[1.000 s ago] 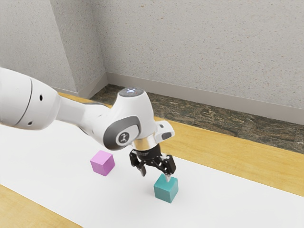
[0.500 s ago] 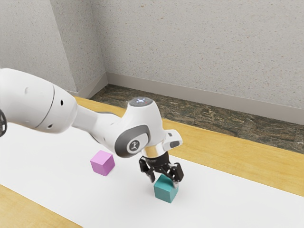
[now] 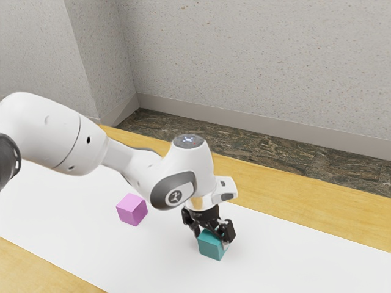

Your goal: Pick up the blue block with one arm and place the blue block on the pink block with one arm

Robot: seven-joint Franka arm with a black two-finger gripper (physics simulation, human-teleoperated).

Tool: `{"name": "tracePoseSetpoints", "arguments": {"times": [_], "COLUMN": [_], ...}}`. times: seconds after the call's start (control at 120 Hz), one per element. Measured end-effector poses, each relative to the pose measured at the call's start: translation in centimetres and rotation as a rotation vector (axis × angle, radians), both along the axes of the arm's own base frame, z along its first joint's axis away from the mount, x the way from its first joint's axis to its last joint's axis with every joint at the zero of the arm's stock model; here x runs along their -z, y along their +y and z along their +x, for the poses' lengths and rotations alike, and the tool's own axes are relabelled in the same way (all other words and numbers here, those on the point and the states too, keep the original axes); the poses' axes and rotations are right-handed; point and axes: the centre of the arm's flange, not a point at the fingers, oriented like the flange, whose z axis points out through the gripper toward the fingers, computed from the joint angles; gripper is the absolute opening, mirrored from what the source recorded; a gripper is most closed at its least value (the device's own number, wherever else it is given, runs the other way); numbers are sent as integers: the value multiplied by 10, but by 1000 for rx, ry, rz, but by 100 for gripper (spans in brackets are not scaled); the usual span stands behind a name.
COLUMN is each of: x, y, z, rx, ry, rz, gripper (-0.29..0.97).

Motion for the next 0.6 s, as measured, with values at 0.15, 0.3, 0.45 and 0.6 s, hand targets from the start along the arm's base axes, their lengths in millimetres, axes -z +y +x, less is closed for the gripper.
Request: {"name": "tracePoseSetpoints", "arguments": {"times": [0.15,0.3,0.45,0.6], "x": [2,0,-8,-46], "y": [-2,-3,-3,17], "z": [7,8,8,14], "rx": [4,-12,-38,-94], "ry": [-11,-19,-33,-73], "rz": [-6,-4,0,19], "gripper": [68,47,34,32]}}
